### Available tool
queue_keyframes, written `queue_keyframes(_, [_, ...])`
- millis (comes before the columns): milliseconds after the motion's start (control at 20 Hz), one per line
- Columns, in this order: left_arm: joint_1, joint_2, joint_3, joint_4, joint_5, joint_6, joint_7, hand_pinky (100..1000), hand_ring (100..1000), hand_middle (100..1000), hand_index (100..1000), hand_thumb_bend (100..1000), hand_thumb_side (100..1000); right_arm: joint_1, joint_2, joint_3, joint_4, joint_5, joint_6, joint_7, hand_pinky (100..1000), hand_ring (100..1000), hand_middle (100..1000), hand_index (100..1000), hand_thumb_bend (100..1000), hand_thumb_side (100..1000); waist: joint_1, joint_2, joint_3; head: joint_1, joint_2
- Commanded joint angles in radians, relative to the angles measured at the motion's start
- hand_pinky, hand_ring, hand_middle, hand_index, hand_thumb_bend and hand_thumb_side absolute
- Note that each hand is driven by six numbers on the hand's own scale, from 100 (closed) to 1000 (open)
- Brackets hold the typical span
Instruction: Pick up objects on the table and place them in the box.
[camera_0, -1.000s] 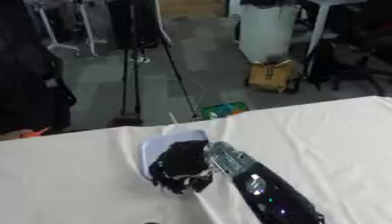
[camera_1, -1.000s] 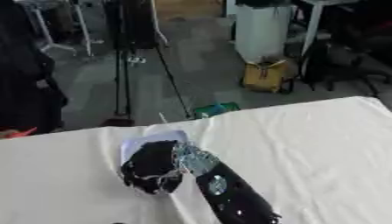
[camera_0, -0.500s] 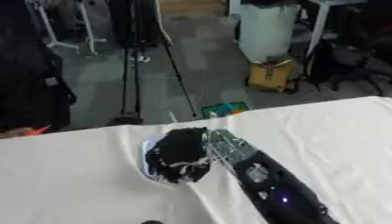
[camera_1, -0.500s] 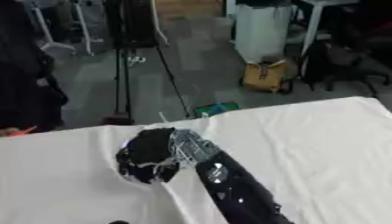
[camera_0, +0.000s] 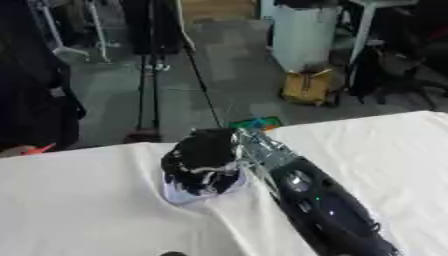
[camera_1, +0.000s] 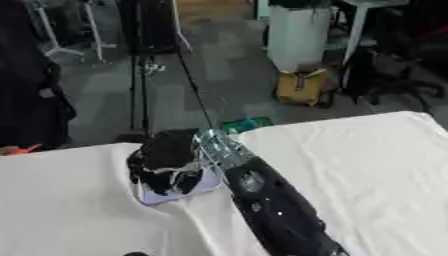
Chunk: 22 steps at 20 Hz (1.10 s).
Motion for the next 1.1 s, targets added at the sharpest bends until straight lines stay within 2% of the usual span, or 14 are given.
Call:
queue_keyframes(50, [-0.010,0.032,0.002,-0.014,-0.004,0.000,-0.004,998,1000,1000,904,100,1000,-0.039,-0.023,-0.017,-0.036,-0.035,-0.001,0.022,100,192,280,289,100,100,-0.001,-0.026,0.001,-0.003,0.010])
queue_keyframes(250, [-0.014,0.034,-0.001,-0.014,-0.004,-0.001,-0.006,998,1000,1000,904,100,1000,-0.060,-0.037,-0.030,-0.034,-0.043,-0.001,0.025,100,193,275,288,100,100,-0.004,-0.022,0.003,-0.012,0.015])
queue_keyframes(1100, [-0.047,0.026,-0.008,-0.014,-0.002,-0.010,-0.008,1000,1000,1000,903,100,1000,-0.079,-0.044,-0.200,0.101,0.029,-0.001,-0.073,100,171,267,288,100,100,0.000,0.029,0.037,-0.044,-0.036])
